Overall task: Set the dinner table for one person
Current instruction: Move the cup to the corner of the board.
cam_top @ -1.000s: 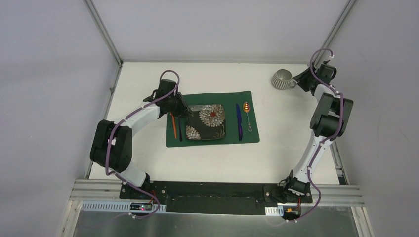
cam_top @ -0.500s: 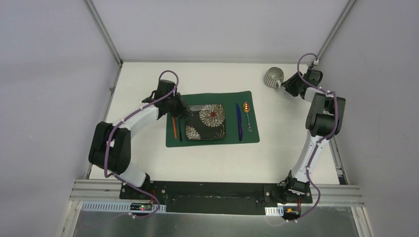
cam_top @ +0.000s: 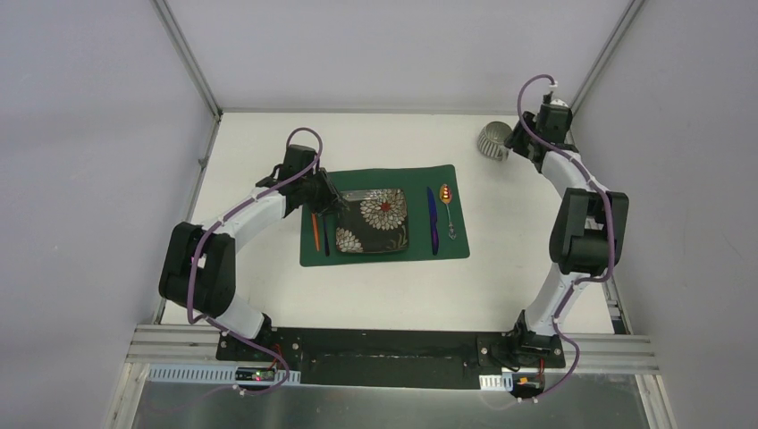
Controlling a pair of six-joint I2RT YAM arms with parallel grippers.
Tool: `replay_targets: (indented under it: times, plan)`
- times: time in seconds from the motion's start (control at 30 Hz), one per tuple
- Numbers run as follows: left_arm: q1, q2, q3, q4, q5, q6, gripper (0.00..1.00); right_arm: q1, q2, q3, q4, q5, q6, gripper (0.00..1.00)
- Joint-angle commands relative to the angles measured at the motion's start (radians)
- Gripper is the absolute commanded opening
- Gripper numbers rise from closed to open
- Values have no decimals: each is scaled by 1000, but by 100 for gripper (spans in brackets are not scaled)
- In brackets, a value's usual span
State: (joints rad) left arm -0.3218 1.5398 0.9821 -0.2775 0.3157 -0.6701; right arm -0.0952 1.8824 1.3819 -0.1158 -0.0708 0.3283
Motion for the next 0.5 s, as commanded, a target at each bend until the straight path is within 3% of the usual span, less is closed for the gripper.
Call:
replay_targets:
  times: [0.0,0.33,0.47]
  plan:
    - [-9,-54,-13,33,-9,-13,26,22,11,107,-104,17,-101,45]
    - [-10,-69,-15,23,-12,-9,26,27,132,322,-380,48,-162,45]
    - [-10,-68,-14,22,-11,-11,26,31,127,300,-376,37,-168,45]
